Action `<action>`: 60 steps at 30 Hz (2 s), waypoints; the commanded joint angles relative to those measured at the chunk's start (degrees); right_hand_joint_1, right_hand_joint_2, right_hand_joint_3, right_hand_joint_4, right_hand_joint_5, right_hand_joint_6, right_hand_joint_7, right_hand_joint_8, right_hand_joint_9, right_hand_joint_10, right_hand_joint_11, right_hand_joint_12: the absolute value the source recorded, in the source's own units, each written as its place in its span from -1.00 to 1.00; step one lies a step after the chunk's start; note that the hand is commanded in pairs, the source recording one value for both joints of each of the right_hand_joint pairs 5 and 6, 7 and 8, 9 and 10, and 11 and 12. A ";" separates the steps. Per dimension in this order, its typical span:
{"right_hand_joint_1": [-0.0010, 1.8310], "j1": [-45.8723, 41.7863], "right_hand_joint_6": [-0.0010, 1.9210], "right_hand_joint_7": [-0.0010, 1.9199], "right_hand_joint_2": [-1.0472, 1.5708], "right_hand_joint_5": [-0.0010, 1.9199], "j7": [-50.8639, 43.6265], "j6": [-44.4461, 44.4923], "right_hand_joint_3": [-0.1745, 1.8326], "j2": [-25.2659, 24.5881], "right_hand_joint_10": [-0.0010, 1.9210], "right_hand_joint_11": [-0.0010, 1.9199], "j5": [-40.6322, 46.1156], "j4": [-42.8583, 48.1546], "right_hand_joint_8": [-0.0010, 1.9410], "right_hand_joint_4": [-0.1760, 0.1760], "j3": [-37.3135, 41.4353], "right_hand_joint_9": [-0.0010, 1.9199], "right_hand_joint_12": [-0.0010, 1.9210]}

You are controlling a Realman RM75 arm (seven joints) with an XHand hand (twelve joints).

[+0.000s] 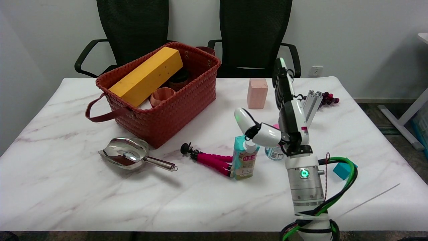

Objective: Pick up the blue drink carton.

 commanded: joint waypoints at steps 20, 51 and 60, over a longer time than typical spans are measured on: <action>0.22 -4.52 -1.00 -1.00 0.23 -1.00 -6.22 -1.02 -0.17 -7.28 -1.00 -1.00 5.53 -5.11 -1.00 0.00 -2.48 -1.00 -1.00; 0.25 -4.20 -1.00 -1.00 0.16 -1.00 -6.30 -2.86 0.03 -7.17 -1.00 -1.00 12.05 -5.88 -1.00 0.00 -2.83 -1.00 -1.00; 0.25 -3.95 -1.00 -1.00 0.15 -1.00 -5.15 -4.68 0.05 -7.12 -1.00 -1.00 12.62 -6.69 -1.00 0.00 -2.48 -1.00 -1.00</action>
